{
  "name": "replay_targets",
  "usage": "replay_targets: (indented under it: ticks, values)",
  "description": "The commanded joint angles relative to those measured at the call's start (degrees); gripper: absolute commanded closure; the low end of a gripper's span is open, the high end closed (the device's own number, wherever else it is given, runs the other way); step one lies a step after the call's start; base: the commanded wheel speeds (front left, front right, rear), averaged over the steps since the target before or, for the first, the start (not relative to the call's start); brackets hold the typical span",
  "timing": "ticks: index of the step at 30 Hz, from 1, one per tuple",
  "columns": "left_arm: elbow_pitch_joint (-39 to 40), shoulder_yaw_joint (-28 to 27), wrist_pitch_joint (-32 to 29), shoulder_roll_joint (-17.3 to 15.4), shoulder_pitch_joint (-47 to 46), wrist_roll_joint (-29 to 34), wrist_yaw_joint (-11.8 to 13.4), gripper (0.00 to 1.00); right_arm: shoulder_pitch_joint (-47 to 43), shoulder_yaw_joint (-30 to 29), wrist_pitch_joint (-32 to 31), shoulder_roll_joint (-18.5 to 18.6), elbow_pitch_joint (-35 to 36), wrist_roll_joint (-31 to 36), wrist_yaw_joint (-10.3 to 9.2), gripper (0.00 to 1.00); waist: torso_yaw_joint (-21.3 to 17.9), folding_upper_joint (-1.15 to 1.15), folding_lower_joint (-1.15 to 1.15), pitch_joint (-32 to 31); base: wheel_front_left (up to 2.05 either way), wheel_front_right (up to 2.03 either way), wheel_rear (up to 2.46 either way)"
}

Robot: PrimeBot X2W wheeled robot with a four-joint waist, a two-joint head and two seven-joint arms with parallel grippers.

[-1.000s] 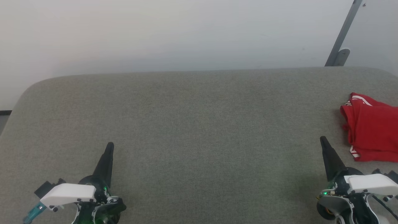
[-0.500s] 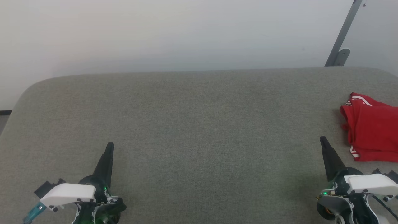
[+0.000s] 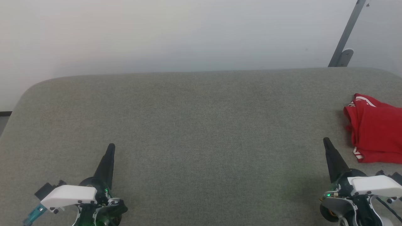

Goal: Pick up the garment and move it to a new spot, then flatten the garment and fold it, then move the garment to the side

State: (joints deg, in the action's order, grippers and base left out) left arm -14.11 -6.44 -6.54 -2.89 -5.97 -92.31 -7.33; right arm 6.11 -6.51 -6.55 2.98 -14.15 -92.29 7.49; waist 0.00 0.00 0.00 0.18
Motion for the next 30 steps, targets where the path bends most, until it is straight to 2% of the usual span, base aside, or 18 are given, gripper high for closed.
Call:
replay_targets:
  ticks: [1,30]
  values:
    - [0.0,-0.2,-0.2,0.1,-0.6,-0.2,-0.3,1.00,0.3,-0.1,-0.1,-0.2,0.2,-0.2,0.00,1.00,0.0,0.00,0.00,0.0,0.00,0.00,0.00]
    - [0.0,-0.2,-0.2,0.1,-0.6,-0.2,-0.3,1.00,0.3,-0.1,-0.1,-0.2,0.2,-0.2,0.00,1.00,0.0,0.00,0.00,0.0,0.00,0.00,0.00]
